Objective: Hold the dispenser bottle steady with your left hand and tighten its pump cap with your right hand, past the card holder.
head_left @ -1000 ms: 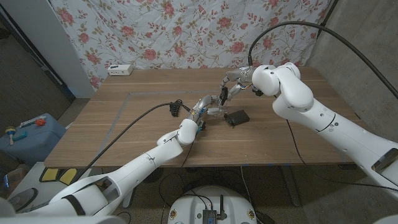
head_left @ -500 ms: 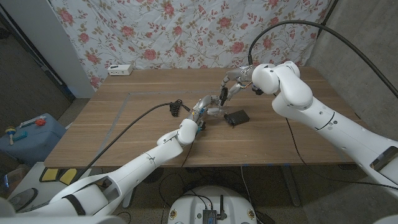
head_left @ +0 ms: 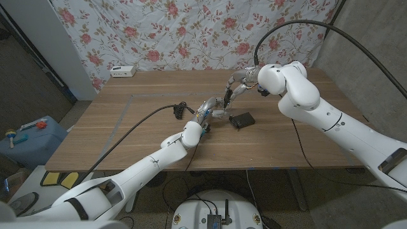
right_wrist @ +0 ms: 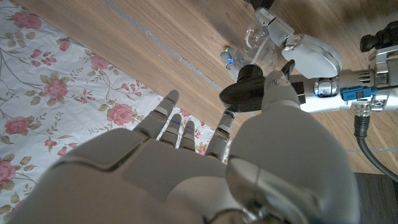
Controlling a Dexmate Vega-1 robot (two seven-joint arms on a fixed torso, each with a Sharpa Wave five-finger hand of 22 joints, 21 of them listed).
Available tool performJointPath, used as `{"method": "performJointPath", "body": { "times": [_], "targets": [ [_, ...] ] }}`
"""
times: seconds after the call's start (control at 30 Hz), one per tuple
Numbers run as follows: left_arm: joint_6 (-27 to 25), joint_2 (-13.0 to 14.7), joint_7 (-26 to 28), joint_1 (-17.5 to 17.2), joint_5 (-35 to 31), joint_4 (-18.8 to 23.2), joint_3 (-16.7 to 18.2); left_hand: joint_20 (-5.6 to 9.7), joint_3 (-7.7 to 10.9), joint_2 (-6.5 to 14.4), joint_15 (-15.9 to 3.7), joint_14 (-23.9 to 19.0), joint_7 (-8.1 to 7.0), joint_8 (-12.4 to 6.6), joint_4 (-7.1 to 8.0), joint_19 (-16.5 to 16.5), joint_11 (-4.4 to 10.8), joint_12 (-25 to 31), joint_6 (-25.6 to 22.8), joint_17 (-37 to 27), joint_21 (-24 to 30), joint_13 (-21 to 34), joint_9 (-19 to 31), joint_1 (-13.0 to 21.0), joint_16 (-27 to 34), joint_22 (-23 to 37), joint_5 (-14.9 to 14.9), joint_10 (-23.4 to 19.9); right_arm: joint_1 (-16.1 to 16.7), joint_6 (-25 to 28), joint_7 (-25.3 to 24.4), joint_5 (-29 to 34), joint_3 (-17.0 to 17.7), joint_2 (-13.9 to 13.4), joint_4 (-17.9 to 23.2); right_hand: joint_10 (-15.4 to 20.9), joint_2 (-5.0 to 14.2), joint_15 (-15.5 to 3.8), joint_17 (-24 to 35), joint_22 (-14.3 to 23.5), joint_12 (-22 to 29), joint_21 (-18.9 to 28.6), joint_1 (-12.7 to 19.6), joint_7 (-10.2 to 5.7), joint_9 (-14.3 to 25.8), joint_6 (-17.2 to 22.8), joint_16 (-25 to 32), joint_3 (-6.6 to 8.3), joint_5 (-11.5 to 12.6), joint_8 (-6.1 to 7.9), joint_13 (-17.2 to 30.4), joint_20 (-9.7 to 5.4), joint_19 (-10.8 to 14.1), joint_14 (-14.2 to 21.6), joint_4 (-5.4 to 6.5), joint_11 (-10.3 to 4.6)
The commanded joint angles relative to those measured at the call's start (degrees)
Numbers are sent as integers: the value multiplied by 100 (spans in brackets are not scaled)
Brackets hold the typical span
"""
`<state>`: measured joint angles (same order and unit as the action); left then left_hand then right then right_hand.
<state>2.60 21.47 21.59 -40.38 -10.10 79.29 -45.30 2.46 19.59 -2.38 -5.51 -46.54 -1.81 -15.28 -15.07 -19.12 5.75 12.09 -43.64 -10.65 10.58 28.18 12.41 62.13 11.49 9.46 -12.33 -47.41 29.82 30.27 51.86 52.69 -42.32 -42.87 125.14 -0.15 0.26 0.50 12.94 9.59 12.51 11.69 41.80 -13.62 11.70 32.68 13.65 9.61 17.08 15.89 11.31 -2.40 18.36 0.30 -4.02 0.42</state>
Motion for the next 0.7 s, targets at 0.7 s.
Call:
{"method": "performJointPath", "body": {
  "times": [0.7],
  "targets": [
    [-52, 17, 33, -55, -25, 111, -6, 288, 669, 915, -280, -20, -143, -66, 628, 14, 26, 35, -985, -13, 18, 8, 5, -661, 17, 15, -14, -98, 128, 354, -389, -74, -92, -33, 153, 742, 122, -139, 70, 13, 171, 50, -436, 316, -49, 1491, 169, -146, -148, 296, 9, -118, 483, 462, 139, 62]
  ]
}}
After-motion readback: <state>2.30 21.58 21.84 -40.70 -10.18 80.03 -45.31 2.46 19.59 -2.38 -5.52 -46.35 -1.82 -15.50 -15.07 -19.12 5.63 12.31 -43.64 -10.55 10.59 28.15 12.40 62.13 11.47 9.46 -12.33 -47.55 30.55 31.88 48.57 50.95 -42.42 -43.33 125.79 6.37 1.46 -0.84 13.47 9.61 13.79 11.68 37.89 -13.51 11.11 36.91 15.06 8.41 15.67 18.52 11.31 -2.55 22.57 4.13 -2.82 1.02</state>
